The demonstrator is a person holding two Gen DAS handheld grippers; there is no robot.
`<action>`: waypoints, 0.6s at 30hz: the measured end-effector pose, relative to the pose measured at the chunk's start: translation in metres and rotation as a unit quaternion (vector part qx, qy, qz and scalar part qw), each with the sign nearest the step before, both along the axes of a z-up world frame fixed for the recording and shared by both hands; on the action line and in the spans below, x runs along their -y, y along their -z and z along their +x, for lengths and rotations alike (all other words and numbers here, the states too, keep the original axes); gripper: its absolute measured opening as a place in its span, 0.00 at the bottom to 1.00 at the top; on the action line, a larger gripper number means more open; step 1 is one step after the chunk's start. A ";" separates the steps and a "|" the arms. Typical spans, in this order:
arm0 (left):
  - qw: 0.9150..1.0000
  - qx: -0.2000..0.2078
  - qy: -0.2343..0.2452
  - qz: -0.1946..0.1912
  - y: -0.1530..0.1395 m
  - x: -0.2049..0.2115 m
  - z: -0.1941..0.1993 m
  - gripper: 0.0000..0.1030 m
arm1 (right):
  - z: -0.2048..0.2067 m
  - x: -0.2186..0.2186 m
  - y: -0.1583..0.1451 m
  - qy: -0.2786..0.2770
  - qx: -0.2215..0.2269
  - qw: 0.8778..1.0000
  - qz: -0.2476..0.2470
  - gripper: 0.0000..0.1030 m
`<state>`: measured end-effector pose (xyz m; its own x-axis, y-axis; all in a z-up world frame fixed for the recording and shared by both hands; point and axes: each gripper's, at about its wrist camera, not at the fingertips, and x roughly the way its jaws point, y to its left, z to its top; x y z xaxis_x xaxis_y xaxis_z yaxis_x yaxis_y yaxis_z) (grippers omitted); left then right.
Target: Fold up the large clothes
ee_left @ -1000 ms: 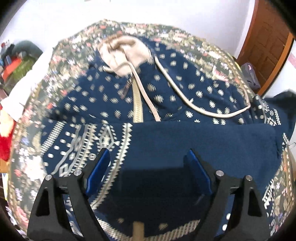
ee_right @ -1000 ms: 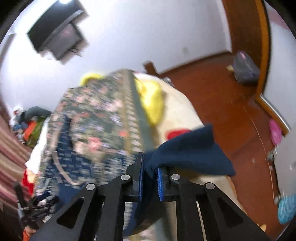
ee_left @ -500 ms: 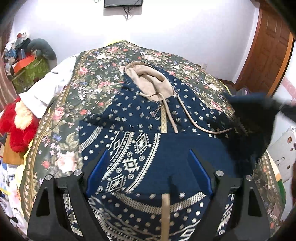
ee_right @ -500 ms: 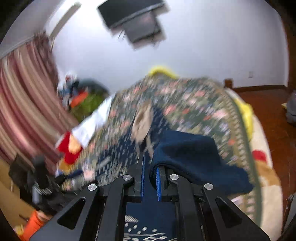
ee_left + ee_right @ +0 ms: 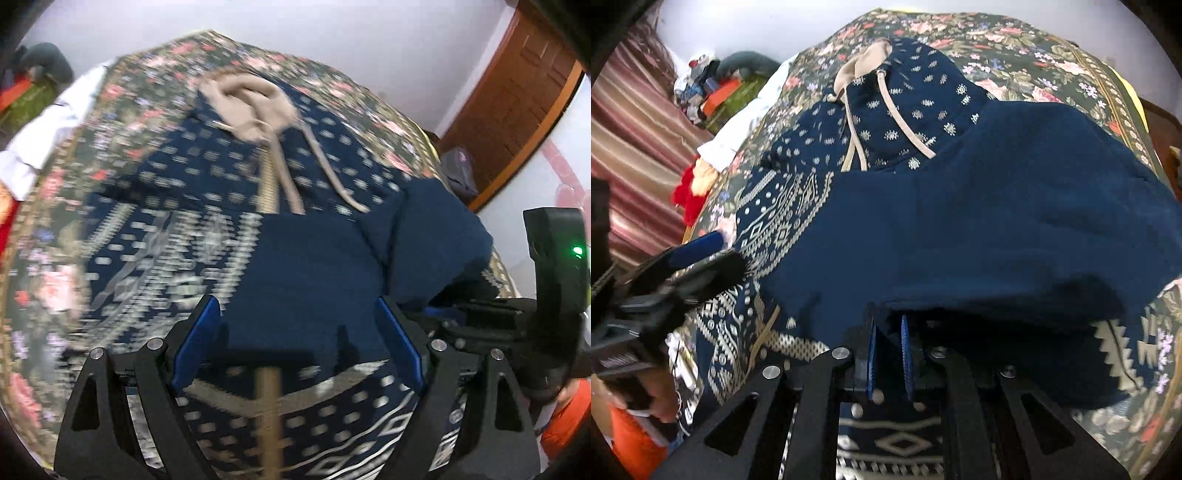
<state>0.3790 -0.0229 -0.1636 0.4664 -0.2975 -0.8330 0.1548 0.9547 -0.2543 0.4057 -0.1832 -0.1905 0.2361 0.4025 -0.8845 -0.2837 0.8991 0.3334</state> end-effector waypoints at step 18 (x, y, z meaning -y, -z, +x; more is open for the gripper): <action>0.996 -0.032 0.040 0.076 0.033 0.063 0.033 0.82 | -0.041 0.115 -0.076 0.051 0.107 0.990 -0.071 0.08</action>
<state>0.4124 -0.0861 -0.1969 0.3906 -0.2002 -0.8985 0.2204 0.9680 -0.1198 0.3643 -0.2980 -0.1150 0.4575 0.2428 -0.8554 -0.2406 0.9599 0.1438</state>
